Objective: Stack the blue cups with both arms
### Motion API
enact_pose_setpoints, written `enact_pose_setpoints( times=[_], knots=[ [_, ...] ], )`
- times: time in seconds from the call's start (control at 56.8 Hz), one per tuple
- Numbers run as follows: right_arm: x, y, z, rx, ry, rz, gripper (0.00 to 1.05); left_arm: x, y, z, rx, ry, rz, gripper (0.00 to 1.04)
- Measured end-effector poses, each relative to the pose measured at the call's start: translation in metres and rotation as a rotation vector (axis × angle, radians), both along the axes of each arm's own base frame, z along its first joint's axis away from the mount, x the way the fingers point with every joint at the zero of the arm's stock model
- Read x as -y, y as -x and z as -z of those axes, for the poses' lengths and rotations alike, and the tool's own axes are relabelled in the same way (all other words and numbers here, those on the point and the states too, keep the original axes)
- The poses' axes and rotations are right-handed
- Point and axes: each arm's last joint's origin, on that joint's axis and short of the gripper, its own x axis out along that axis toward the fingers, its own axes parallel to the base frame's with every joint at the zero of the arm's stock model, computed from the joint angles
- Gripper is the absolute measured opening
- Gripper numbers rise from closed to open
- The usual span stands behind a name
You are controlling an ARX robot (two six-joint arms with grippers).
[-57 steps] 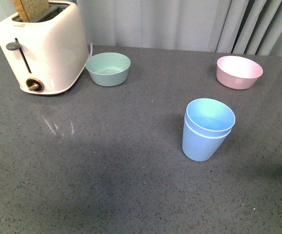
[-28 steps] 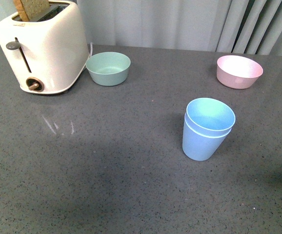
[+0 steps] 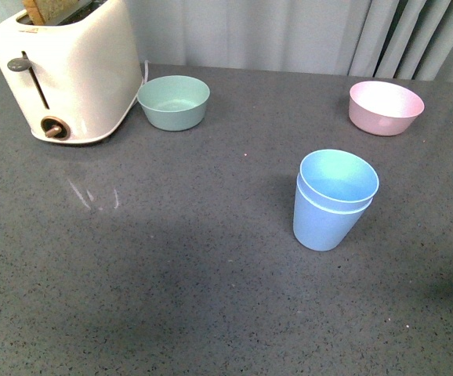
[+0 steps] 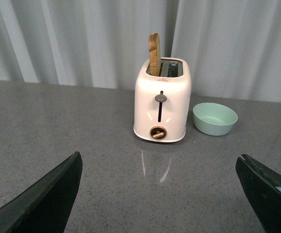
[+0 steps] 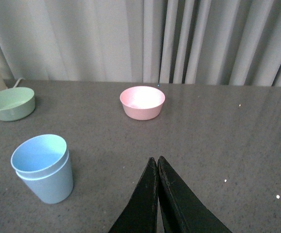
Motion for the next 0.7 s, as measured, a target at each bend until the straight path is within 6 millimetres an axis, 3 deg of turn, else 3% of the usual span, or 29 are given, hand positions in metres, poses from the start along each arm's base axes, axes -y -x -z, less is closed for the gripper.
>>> enact_pose_setpoints(
  times=[0.317,0.388,0.705],
  knots=[
    [0.0001,0.0066,-0.0004,0.021,0.0,0.003,0.03,0.0,0.0,0.0,0.0,0.0,0.0,0.96],
    [0.0001,0.0066,-0.0004,0.021,0.0,0.003,0.15,0.0,0.0,0.0,0.0,0.0,0.0,0.96],
    [0.0001,0.0066,-0.0004,0.021,0.0,0.003,0.9,0.0,0.0,0.0,0.0,0.0,0.0,0.96]
  ],
)
